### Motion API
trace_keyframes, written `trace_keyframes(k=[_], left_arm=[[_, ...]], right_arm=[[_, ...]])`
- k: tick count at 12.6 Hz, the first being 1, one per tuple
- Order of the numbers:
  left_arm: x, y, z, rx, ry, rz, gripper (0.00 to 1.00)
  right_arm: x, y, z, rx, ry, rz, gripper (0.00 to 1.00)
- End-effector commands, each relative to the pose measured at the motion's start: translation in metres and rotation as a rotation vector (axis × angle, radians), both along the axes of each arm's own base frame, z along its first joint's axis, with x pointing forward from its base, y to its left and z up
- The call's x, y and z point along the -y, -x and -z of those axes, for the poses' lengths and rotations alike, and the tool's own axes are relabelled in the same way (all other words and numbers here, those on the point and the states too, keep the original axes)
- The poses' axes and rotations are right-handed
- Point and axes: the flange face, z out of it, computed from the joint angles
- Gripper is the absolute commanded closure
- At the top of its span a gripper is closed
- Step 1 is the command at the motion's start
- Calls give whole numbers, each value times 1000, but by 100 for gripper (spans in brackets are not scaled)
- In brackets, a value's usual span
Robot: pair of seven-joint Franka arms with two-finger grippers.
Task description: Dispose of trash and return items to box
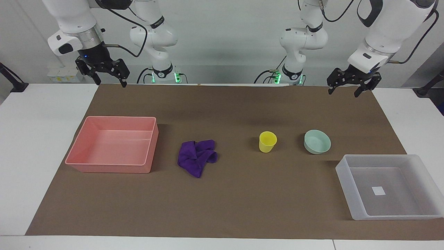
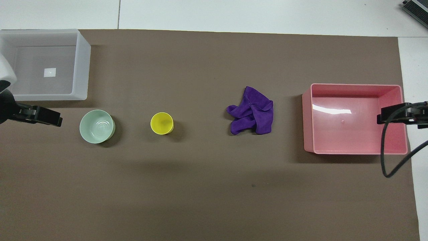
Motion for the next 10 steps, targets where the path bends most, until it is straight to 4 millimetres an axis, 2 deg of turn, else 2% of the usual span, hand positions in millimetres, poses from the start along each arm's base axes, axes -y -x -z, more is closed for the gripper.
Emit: trace_keyframes(k=[1, 5, 10], left_arm=[[-2, 8, 0, 9, -13, -8, 0], [4, 8, -1, 13, -17, 9, 0], [1, 1, -2, 66, -12, 7, 0]], right_arm=[[-2, 3, 1, 20, -4, 8, 0], [3, 3, 2, 33, -3, 2, 0], [-2, 4, 9, 25, -4, -9, 0]])
